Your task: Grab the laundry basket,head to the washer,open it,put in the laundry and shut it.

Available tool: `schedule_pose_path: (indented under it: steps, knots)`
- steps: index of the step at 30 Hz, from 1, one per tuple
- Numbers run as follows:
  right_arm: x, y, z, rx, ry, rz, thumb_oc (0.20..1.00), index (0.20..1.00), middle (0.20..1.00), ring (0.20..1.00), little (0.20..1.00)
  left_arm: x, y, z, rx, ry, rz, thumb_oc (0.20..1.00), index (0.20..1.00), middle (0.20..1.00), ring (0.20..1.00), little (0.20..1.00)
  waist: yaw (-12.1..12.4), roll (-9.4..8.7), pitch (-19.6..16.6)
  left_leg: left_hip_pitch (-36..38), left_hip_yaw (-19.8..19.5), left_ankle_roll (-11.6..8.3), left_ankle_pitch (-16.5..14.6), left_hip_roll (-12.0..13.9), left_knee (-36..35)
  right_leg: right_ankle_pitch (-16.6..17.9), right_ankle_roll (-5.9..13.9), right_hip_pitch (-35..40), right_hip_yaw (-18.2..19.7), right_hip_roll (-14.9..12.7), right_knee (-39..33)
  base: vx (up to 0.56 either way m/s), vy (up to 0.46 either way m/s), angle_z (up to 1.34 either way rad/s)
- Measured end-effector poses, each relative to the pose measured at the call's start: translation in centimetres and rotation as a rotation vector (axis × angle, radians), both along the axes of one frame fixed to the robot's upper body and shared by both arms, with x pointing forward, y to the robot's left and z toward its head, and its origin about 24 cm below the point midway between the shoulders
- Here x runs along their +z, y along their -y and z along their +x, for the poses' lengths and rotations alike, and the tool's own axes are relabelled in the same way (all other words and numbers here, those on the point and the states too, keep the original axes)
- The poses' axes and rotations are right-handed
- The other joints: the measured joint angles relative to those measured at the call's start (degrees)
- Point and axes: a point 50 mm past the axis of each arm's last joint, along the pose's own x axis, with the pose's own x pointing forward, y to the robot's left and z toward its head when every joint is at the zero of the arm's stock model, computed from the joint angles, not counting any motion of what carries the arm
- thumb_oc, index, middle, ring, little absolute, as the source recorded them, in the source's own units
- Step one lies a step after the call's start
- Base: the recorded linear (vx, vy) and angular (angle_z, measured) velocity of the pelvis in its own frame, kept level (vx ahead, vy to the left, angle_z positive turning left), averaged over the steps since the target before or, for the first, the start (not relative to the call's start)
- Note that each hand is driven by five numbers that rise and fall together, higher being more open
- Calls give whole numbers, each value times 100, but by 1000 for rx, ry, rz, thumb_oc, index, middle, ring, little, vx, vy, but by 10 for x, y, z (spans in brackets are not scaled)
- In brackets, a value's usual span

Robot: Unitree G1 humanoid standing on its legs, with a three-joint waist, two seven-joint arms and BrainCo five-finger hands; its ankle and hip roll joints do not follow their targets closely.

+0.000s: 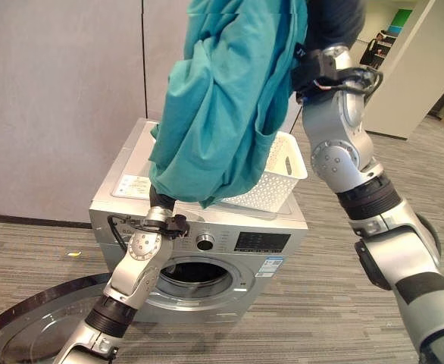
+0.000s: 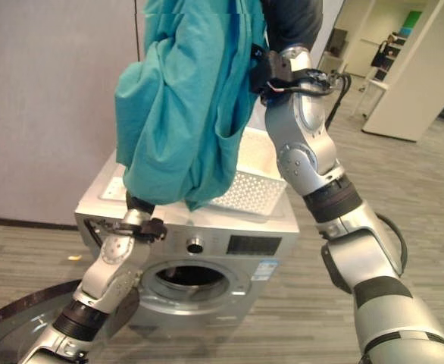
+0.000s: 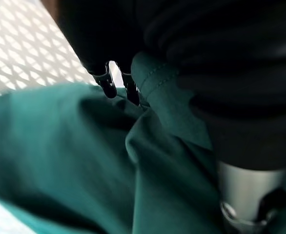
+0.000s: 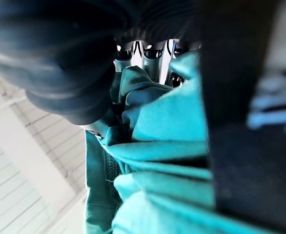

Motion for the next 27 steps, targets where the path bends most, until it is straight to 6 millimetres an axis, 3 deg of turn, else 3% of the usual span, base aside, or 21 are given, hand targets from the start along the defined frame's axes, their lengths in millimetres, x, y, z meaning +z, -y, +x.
schedule_pose_path:
  steps: [8, 12, 15, 20, 27]
  knots:
    - [-23, -1, 3, -49, -39, -125, 200, 200, 200, 200, 200, 13, 6, -6, -79, 46, -81, 1000, 1000, 1000, 1000, 1000, 4, 137, 178, 16, 14, 1, 0, 1, 0, 6, -5, 7, 14, 4, 1, 0, 0, 0]
    - [-23, -15, -17, -18, 114, -455, 200, 200, 200, 200, 200, 17, 10, -8, -154, 57, -124, 1000, 1000, 1000, 1000, 1000, 6, 160, 229, 22, 56, 8, -5, -1, 0, 6, -5, 6, 22, 2, 2, 0, 0, 0]
    - [-14, -4, -35, -103, 283, -729, 200, 200, 200, 200, 200, 14, 11, -11, -207, 44, -154, 1000, 1000, 1000, 1000, 1000, 37, 148, 265, 30, 59, 16, -11, -13, 0, 6, -5, 13, 20, -8, 1, 0, 0, 0]
    - [-14, 8, -43, -234, 399, -1004, 200, 200, 200, 200, 200, 6, 17, -15, -291, 10, -183, 1000, 1000, 1000, 1000, 1000, 10, 217, 341, 102, 49, 45, -36, -11, -6, -15, 10, 89, 19, -11, -48, 21, 2, 1]
    - [-31, 3, -57, -236, 492, -1146, 200, 200, 200, 200, 200, -1, 25, -19, -347, -24, -267, 1000, 1000, 1000, 1000, 1000, -4, 236, 354, 98, -15, 38, -30, -5, -4, -14, 9, 104, -10, -9, -47, 9, 1, 2]
